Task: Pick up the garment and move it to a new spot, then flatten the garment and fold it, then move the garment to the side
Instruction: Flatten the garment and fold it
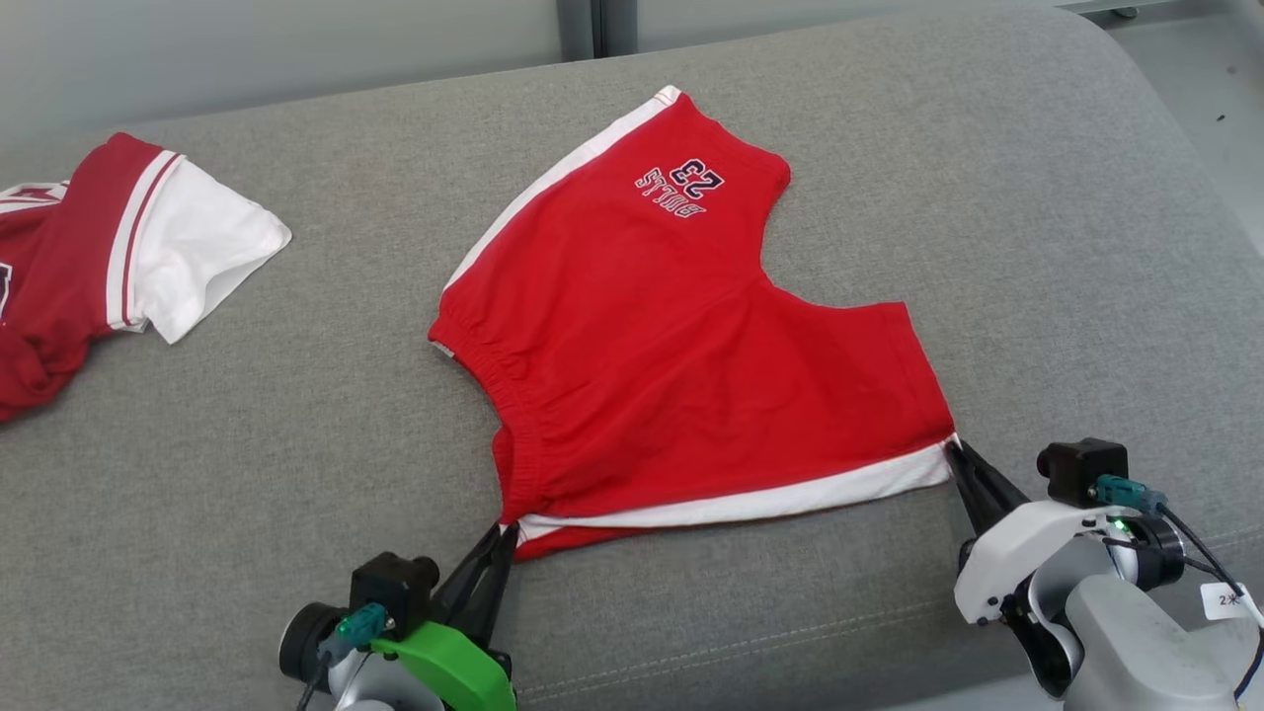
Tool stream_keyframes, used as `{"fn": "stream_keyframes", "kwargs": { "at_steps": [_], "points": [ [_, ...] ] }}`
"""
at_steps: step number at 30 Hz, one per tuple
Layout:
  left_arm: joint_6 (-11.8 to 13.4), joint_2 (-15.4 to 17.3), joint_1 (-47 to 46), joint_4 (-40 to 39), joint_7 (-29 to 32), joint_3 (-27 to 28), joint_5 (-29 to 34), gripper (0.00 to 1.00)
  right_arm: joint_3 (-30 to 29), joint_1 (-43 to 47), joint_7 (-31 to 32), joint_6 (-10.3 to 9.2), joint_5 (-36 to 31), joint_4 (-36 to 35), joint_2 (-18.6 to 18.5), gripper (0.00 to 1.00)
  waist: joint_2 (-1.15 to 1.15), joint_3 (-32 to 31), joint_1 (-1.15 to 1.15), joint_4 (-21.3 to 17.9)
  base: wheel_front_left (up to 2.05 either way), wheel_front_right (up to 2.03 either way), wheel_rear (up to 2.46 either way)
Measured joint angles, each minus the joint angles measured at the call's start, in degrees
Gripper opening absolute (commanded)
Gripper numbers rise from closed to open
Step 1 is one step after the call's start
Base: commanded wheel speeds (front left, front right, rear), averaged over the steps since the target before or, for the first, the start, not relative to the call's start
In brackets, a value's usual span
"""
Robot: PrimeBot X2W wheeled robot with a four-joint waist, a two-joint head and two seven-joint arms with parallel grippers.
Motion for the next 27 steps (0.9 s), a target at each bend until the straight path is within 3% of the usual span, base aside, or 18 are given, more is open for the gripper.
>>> {"fn": "stream_keyframes", "kwargs": {
  "at_steps": [15, 27],
  "points": [
    [0.00, -0.44, 0.37, -8.82, -0.02, 5.50, -3.55, 0.00, -3.65, 0.24, -0.18, 0.00, 5.91, -18.59, 0.08, 0.00, 0.00, -3.49, 0.00, -1.48, 0.00, 0.00, 0.00],
    [0.11, -0.25, 6.36, -18.59, -0.18, 8.01, -2.41, 0.00, -9.84, 9.58, -0.18, 0.05, 7.10, -32.29, -1.26, 0.00, 0.00, -5.12, 0.00, -2.97, 0.00, 0.00, 0.00]
  ]
}}
